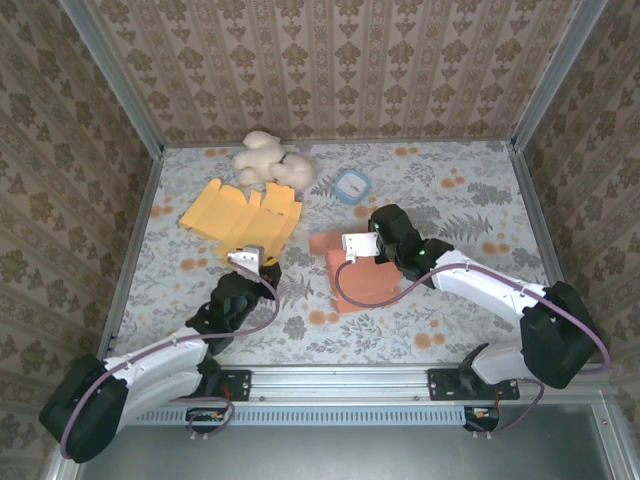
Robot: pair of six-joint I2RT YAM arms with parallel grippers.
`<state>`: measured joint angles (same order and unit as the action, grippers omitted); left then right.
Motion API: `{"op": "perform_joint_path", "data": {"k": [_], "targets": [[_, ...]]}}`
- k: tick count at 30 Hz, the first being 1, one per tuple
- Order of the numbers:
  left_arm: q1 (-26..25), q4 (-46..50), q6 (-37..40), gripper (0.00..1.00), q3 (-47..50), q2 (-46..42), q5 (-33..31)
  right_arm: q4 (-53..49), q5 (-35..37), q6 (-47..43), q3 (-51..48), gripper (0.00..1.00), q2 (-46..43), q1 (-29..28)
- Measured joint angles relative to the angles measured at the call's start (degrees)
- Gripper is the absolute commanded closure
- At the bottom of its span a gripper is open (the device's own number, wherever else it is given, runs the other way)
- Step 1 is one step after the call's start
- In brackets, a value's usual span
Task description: Fold the paper box
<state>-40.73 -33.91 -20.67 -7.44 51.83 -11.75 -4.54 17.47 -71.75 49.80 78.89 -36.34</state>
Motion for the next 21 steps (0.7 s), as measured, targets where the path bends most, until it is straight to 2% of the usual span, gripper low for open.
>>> {"op": "perform_joint_path", "data": {"k": [6, 21], "targets": [[0.02, -4.42, 1.44, 0.78, 0.04, 4.55, 1.75, 9.25, 2.01, -3.21, -2.12, 1.00, 2.71, -0.66], [2.34, -14.62, 4.04, 0.75, -2.32, 22.53, 6.05, 26.71, 3.54, -8.46, -6.05, 1.00, 10.97, -0.55]]}}
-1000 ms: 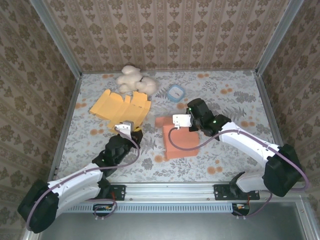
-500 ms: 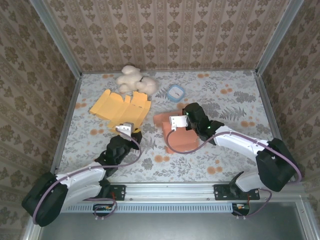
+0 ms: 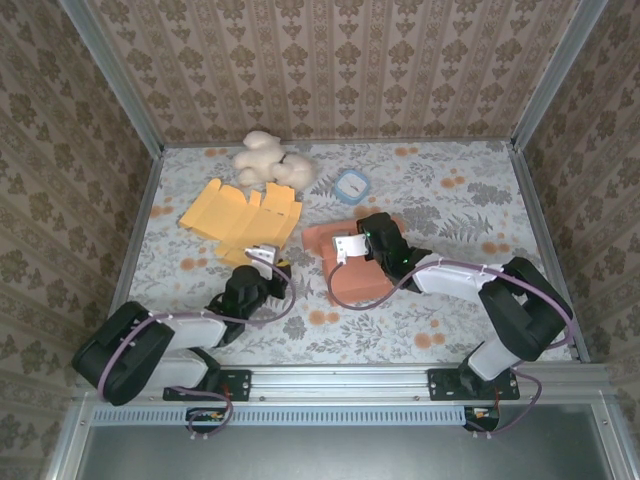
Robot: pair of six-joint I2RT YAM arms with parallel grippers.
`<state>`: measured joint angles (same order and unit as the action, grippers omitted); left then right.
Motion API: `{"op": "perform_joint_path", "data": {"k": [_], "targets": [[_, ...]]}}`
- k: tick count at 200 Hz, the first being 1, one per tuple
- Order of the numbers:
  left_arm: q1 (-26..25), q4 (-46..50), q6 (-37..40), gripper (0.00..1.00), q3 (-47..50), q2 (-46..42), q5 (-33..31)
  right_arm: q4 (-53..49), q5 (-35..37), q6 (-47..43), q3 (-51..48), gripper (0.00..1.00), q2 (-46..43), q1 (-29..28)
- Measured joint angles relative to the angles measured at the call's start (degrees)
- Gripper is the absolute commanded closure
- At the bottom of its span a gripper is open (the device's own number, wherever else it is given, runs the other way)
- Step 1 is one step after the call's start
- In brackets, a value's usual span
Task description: Fold the paper box
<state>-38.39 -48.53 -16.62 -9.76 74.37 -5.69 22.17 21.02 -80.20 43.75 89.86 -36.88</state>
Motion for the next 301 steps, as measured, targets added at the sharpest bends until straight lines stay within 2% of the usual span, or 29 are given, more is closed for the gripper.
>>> {"op": "perform_joint_path", "data": {"k": [57, 119, 175, 243, 301], "targets": [[4.79, -5.55, 0.00, 0.74, -1.73, 5.14, 5.31, 7.63, -0.48, -2.43, -3.74, 1.00, 1.09, 1.75], [5.07, -12.61, 0.00, 0.70, -4.83, 14.43, 14.75, 13.97, -0.50, -3.65, -4.39, 1.00, 4.02, 2.25], [5.07, -15.28, 0.02, 0.67, -6.82, 18.93, 17.84, 15.30, -0.79, -3.72, -4.85, 1.00, 4.28, 2.47], [5.46, -16.04, 0.66, 0.67, -7.67, 20.20, 19.65, 15.34, -1.11, -3.69, -4.85, 1.00, 4.28, 2.51], [13.55, -16.31, -0.15, 0.67, -7.26, 19.30, 25.31, 15.30, -1.33, -3.69, -4.85, 1.00, 4.28, 2.51]]}}
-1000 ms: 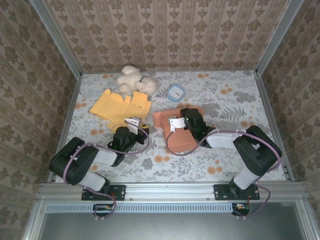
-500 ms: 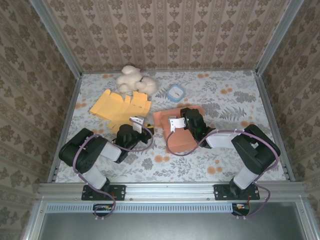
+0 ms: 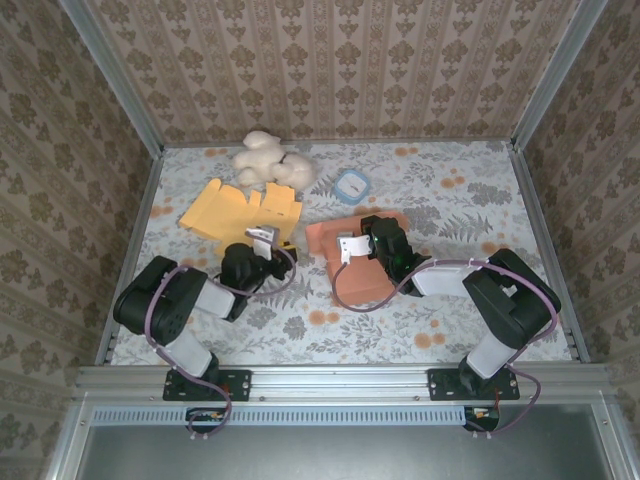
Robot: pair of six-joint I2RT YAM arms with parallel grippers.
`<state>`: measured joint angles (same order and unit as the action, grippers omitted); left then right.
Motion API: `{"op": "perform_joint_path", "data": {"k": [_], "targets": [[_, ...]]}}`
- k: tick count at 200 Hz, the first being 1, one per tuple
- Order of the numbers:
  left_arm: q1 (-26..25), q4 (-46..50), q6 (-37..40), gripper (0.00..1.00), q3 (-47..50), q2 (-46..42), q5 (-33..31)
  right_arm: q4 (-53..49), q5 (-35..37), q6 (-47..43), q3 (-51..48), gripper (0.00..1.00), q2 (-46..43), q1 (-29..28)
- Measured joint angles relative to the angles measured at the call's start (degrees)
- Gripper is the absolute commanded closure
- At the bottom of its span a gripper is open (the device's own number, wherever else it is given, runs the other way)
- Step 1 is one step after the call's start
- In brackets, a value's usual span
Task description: Fold the paper box
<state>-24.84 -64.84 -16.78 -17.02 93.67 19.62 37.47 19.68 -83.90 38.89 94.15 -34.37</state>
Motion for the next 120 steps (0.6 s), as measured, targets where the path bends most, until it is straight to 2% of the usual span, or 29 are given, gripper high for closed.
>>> {"op": "perform_joint_path", "data": {"k": [45, 120], "targets": [[0.85, 0.02, -0.76, 0.67, -2.25, 2.23, 6.88, -0.11, -0.07, 0.02, 0.00, 1.00, 0.00, 0.02], [2.10, -0.90, -2.58, 0.67, -8.63, 11.08, 12.17, -0.39, -0.39, 0.04, 0.00, 1.00, -0.13, 0.04]]}}
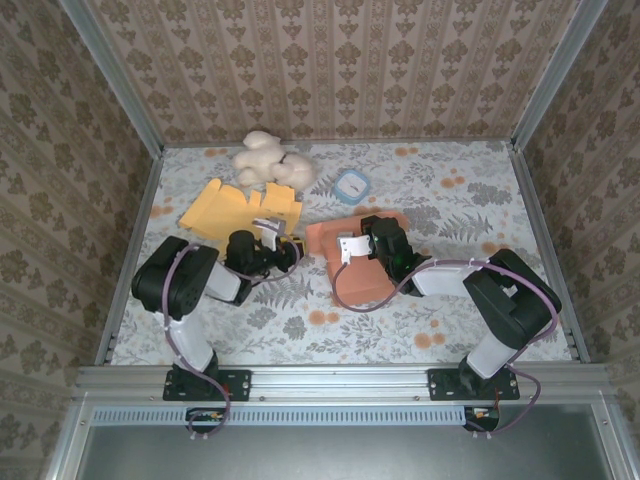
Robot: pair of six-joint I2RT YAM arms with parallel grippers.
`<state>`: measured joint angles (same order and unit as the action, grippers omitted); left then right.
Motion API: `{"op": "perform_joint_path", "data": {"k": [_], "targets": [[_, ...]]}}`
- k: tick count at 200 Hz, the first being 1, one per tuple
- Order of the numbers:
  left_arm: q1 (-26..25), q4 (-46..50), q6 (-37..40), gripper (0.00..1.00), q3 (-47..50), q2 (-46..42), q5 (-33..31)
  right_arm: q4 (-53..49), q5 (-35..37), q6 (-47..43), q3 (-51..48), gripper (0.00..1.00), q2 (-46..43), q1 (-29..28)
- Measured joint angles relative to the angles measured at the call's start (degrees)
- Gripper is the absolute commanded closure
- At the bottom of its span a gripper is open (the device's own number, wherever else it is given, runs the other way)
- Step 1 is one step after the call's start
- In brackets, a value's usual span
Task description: Fold the paper box
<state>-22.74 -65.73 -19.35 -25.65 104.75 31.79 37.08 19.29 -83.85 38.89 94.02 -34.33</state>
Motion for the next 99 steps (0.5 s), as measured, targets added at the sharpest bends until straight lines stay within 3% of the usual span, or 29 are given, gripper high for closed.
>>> {"op": "perform_joint_path", "data": {"k": [99], "targets": [[-0.48, -4.81, -4.35, 0.66, -3.54, 5.79, 7.69, -0.37, 0.00, 0.02, 0.00, 1.00, 0.00, 0.17]]}}
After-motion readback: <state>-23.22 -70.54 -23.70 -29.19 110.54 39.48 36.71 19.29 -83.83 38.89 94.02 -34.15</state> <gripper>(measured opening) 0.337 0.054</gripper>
